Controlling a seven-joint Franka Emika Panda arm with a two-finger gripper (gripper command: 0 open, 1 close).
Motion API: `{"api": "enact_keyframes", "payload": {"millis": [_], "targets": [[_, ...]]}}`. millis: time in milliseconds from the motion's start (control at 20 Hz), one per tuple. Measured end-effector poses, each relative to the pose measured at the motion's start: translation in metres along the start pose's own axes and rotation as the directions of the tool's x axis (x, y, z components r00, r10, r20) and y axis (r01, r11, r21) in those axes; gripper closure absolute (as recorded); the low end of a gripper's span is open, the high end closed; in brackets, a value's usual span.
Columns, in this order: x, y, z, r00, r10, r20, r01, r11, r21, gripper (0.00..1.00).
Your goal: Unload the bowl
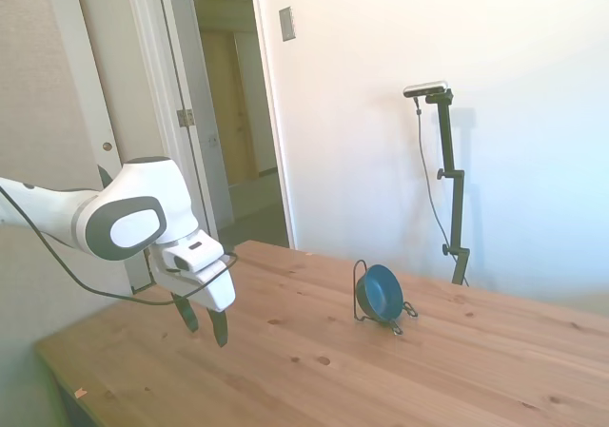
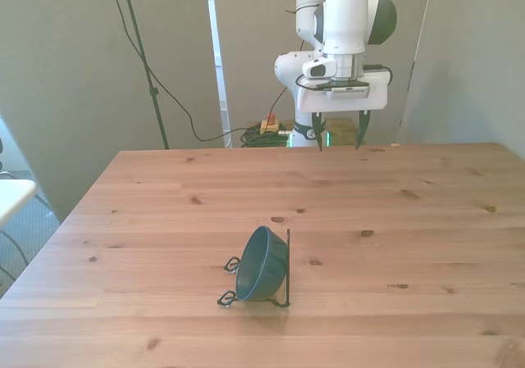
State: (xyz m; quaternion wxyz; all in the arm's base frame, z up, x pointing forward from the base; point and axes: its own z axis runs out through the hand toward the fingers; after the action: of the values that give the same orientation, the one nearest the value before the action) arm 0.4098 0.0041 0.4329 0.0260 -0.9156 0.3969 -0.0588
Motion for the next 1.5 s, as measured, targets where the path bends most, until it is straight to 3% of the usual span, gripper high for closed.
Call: {"api": "enact_keyframes", "payload": {"millis": [400, 900, 1100, 1500], "targets": [[0.024, 0.011, -0.008, 1.000, -0.007, -0.029, 0.008, 0.999, 0.049, 0.00], [0.132, 0.036, -0.033, 0.991, -0.074, -0.113, 0.088, 0.988, 0.130, 0.00], [0.177, 0.036, -0.043, 0.984, -0.108, -0.141, 0.133, 0.974, 0.182, 0.00], [0.261, 0.024, -0.020, 0.978, -0.148, -0.147, 0.177, 0.962, 0.207, 0.00]]}}
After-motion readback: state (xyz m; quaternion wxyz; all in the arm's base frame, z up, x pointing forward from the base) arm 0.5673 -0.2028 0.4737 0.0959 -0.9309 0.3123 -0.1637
